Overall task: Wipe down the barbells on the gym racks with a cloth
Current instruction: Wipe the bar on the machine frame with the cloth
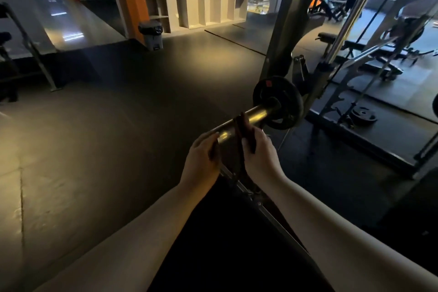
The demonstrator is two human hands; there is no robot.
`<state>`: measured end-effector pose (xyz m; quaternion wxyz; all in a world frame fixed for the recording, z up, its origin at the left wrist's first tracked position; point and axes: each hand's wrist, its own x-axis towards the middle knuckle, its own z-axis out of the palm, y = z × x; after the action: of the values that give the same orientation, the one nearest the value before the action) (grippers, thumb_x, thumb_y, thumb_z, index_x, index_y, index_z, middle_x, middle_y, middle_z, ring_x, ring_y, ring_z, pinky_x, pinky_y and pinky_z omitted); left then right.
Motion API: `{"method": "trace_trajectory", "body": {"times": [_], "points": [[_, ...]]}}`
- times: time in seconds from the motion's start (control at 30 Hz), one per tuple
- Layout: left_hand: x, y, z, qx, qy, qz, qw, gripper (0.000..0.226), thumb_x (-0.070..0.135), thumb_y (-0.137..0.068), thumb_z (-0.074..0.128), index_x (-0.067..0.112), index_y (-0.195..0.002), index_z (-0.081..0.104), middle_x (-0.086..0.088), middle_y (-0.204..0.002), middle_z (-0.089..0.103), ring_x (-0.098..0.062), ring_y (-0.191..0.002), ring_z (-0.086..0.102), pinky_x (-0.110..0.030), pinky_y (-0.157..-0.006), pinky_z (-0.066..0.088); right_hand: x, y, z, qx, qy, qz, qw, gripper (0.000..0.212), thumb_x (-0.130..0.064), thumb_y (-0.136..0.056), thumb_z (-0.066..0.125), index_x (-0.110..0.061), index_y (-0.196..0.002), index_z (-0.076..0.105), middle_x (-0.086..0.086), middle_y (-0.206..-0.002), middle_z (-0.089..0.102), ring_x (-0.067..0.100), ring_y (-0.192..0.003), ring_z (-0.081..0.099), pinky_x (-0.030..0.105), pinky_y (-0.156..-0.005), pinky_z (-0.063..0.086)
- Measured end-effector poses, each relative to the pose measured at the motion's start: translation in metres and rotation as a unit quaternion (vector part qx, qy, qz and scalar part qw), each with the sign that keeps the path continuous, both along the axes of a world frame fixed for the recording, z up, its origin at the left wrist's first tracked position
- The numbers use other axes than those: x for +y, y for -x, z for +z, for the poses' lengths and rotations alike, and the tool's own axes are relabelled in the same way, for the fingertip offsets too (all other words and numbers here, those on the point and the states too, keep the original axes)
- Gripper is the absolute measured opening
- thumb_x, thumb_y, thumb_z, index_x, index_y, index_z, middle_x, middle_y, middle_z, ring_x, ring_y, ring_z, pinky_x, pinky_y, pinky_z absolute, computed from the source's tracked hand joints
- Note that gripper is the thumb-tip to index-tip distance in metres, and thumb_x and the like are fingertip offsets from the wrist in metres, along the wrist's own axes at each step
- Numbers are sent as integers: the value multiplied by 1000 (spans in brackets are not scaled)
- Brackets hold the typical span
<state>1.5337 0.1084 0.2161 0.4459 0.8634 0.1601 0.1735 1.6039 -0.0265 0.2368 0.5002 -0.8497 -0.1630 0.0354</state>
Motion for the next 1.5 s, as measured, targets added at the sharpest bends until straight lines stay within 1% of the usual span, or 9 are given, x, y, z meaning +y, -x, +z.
{"method": "trace_trajectory", "body": {"times": [0.13,0.23,0.43,0.53,0.8,0.97,1.2,1.37,1.5], "points": [[12,-33,-15,43,7,21,999,46,21,-105,48,28,-150,44,8,-158,35,-11,-145,36,-39,-118,38,30,-28,-21,-26,27,22,999,53,-23,-109,45,-33,-159,31,2,-152,34,17,-132,45,27,-104,45],[17,-46,-22,59,35,-2,998,45,31,-101,50,34,-146,47,10,-152,44,-9,-142,39,-41,-118,38,41,-37,-45,-66,150,106,981,77,-19,-102,60,-35,-163,15,-5,-165,9,26,-152,13,48,-126,22],[18,-55,-29,47,4,32,998,44,18,-106,47,23,-150,46,5,-155,41,-8,-144,35,-20,-112,30,35,-71,-82,-212,216,198,932,76,-36,-100,46,-22,-164,9,-3,-172,3,17,-159,-8,49,-129,5],[19,-63,-36,47,3,34,998,46,18,-105,48,26,-150,45,6,-158,37,-10,-147,33,-27,-118,33,23,-100,-82,-228,202,170,937,79,-25,-98,60,-15,-163,16,0,-171,11,12,-156,-10,48,-130,6],[21,-75,-53,46,-32,41,998,57,20,-103,52,27,-156,34,7,-163,30,-8,-150,26,-38,-121,33,30,-94,-75,-166,194,197,946,62,-56,-103,16,-37,-162,16,-9,-170,7,14,-157,-11,46,-128,-2],[21,-80,-48,50,-47,53,996,55,24,-100,48,21,-154,38,1,-161,34,-14,-150,28,-39,-122,32,37,-128,-69,-246,218,196,924,58,-48,-107,22,-21,-157,36,0,-166,28,20,-159,2,44,-130,-1],[22,-84,-51,46,-25,55,997,49,22,-106,44,18,-155,38,1,-161,34,-11,-149,30,-35,-122,32,32,-102,-97,-253,197,210,924,75,-29,-101,56,-18,-164,16,0,-172,10,21,-158,-14,48,-129,-3],[23,-82,-52,37,-32,45,998,52,19,-106,46,19,-156,33,0,-162,32,-14,-149,30,-36,-122,32,44,-139,-71,-271,229,196,914,60,-46,-106,15,-17,-149,43,2,-155,46,22,-157,17,44,-129,-1],[21,-85,-55,39,-47,58,996,52,23,-104,43,16,-155,35,-3,-160,35,-17,-149,32,-41,-121,33,51,-130,-67,-215,232,185,930,72,-54,-98,3,-23,-158,30,-2,-164,33,21,-159,0,45,-129,-6]]}}
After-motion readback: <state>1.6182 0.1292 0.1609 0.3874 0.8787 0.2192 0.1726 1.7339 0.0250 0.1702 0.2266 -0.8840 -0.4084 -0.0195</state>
